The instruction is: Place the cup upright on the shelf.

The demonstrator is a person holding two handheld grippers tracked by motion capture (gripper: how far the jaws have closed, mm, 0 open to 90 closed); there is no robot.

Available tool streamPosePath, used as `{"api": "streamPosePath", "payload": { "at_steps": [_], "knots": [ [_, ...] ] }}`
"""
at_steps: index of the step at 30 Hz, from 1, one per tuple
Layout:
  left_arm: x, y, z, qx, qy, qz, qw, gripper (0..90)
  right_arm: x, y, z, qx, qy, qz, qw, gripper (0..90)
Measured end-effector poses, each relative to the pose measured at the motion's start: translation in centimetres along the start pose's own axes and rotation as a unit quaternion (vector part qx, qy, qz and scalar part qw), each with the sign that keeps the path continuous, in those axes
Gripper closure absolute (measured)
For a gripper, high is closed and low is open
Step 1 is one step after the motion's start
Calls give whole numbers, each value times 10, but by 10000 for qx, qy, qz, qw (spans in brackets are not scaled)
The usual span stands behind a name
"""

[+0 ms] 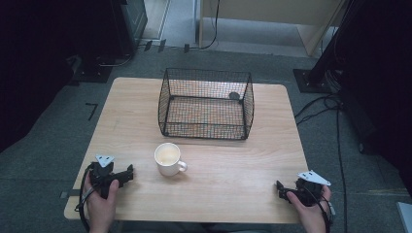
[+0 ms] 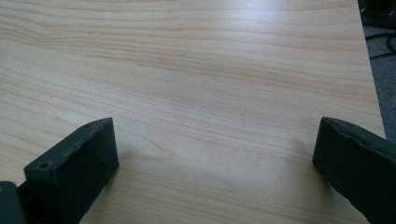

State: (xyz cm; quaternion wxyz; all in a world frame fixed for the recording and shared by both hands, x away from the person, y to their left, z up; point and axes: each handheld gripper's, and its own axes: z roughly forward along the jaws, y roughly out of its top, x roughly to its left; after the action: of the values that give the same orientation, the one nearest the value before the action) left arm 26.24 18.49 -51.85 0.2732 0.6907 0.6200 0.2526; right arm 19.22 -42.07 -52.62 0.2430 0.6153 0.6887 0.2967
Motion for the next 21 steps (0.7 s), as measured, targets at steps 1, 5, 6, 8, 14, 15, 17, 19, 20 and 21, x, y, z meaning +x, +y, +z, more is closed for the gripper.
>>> {"api": "streamPosePath", "payload": {
  "at_steps": [1,5,6,8,14,15,17,19,20,21],
  "knots": [
    [0,0,0,1,1,2,10000,24,1,0,0,-20,5,8,10000,22],
    [0,0,0,3,2,3,10000,24,5,0,-5,-260,67,134,9995,122],
    [0,0,0,1,1,4,10000,24,7,1,-6,-266,107,117,9995,122],
    [0,0,0,3,2,4,10000,24,11,5,-9,-286,155,65,9994,124],
    [0,0,0,0,1,3,10000,24,25,21,-17,-402,291,-183,9986,128],
    [0,0,0,4,2,5,10000,24,29,25,-19,-432,322,-237,9983,128],
    [0,0,0,3,2,5,10000,24,34,31,-20,-451,395,-309,9977,129],
    [0,0,0,1,1,4,10000,24,39,36,-22,-484,437,-383,9971,129],
    [0,0,0,3,2,4,10000,24,41,38,-23,-503,455,-412,9968,130],
    [0,0,0,3,2,4,10000,24,44,40,-24,-506,472,-420,9967,130]
  ]
}}
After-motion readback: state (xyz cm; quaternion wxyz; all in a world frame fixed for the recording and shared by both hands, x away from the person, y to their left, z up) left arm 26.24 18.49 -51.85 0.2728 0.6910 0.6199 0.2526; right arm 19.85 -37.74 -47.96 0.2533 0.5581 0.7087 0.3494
